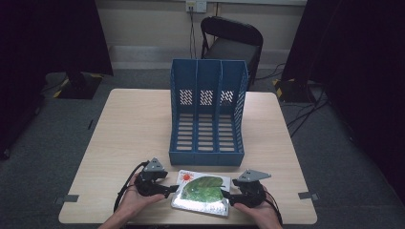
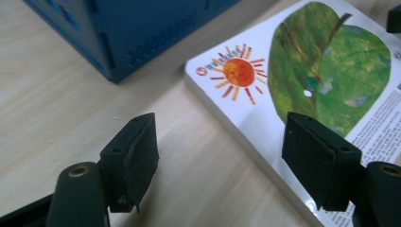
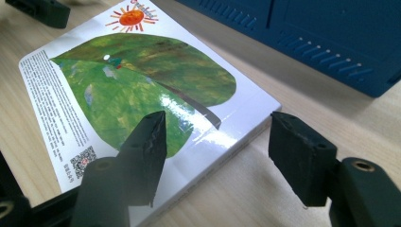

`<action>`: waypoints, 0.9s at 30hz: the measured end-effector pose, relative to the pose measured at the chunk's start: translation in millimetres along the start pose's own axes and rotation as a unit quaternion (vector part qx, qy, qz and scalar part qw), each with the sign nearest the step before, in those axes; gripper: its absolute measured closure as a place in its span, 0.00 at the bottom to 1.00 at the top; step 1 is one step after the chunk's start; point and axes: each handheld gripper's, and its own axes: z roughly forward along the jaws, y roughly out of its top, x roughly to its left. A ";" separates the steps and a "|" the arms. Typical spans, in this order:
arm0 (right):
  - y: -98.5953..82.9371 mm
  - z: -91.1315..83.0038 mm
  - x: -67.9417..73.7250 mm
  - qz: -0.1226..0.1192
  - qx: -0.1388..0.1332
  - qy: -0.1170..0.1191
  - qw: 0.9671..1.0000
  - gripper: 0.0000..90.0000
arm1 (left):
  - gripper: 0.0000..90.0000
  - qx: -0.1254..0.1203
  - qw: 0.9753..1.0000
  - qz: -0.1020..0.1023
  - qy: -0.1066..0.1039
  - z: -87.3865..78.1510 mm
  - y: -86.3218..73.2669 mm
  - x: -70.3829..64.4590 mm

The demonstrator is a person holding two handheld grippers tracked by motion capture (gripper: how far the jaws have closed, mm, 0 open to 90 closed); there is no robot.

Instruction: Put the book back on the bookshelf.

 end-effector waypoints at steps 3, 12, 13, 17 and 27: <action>-2.0 2.7 -0.8 0.006 0.014 0.005 1.000 0.39 | 0.30 0.010 1.000 0.004 -0.009 2.9 0.3 -1.7; -4.2 10.3 -1.1 0.035 0.032 0.042 0.998 0.32 | 0.29 0.020 1.000 0.004 -0.018 7.2 -0.3 -2.5; -4.1 10.7 -0.9 0.035 0.032 0.042 0.998 0.32 | 0.29 0.019 1.000 0.004 -0.017 7.5 -0.3 -2.9; -2.3 13.3 -1.8 0.035 0.031 0.047 0.998 0.32 | 0.29 0.020 1.000 0.002 -0.011 6.8 -0.5 -1.9; 6.6 25.7 -0.6 0.020 0.020 0.051 0.998 0.32 | 0.35 0.018 1.000 -0.003 -0.004 5.1 -0.7 1.3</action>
